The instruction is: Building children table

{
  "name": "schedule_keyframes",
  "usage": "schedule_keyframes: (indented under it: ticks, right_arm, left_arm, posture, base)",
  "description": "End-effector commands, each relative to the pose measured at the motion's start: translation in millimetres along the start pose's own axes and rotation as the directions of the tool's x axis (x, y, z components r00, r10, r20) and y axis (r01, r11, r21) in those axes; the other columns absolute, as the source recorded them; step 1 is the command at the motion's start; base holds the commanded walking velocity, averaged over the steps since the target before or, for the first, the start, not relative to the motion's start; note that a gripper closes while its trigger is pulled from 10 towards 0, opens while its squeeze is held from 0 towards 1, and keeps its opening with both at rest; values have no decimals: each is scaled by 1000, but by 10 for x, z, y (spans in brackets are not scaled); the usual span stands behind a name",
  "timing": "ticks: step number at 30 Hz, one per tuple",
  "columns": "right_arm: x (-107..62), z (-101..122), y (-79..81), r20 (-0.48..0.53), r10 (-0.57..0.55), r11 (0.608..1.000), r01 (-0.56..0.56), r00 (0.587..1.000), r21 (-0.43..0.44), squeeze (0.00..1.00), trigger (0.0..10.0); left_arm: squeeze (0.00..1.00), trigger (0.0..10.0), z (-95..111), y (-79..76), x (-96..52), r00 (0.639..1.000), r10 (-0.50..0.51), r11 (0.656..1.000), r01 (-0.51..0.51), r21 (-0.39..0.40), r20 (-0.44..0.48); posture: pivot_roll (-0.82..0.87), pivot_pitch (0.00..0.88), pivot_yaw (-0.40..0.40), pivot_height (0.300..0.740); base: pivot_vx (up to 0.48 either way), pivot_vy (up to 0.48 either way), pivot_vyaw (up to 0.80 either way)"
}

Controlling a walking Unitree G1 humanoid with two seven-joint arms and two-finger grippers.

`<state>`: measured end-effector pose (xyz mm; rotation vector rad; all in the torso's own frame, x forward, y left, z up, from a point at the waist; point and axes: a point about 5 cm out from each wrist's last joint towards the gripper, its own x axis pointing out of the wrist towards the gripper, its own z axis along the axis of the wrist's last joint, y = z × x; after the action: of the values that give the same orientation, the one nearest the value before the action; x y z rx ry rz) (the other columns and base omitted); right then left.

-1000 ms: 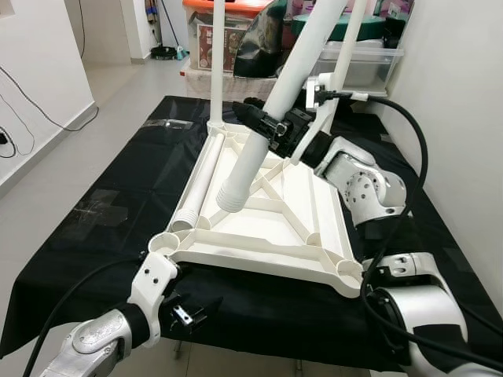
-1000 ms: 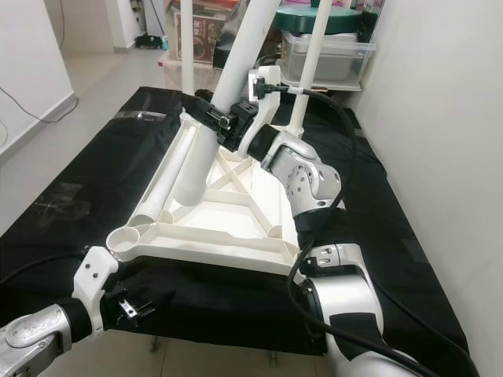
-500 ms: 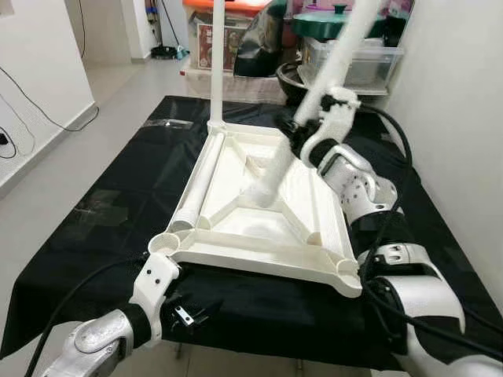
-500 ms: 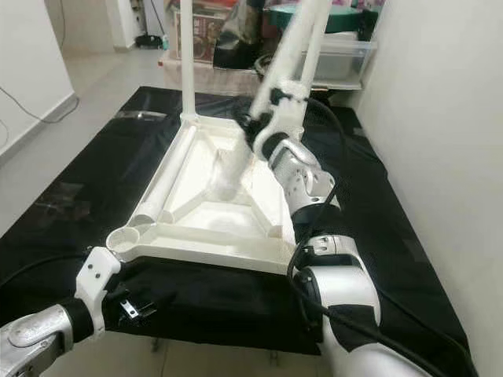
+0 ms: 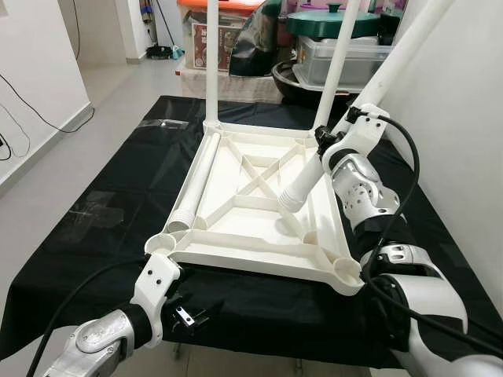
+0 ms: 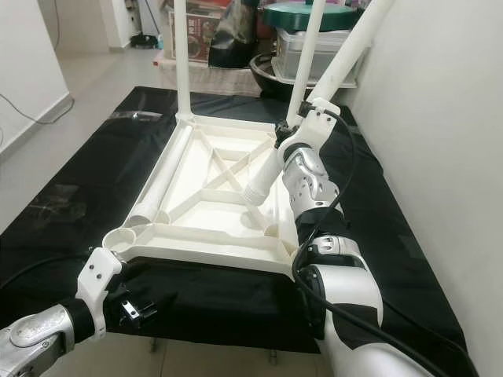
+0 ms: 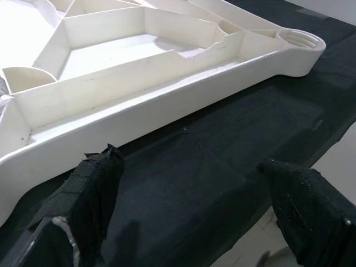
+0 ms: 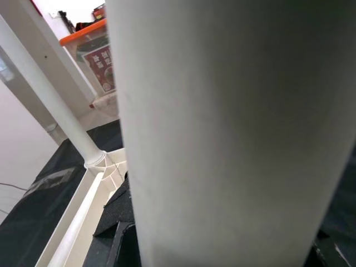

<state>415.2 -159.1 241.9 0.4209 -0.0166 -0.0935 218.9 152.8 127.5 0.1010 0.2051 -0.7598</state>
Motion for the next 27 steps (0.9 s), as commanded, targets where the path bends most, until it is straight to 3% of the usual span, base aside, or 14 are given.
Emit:
schedule_keyframes:
  ticks: [1, 27]
  right_arm:
    - [1, -30, 7, 1, -5, 1000, 5, 1000, 12, 0, 0]
    - [10, -58, -39, 8, -95, 995, 95, 995, -9, 0, 0]
  left_arm:
    - [0, 10000, -12, -5, 17, 1000, -3, 1000, 3, 10, -4]
    - [0, 10000, 1, 0, 54, 1000, -2, 1000, 2, 12, 6]
  posture:
    - [152, 0, -58, 740]
    - [148, 0, -61, 740]
  base:
    - [0, 0, 0]
    - [0, 0, 0]
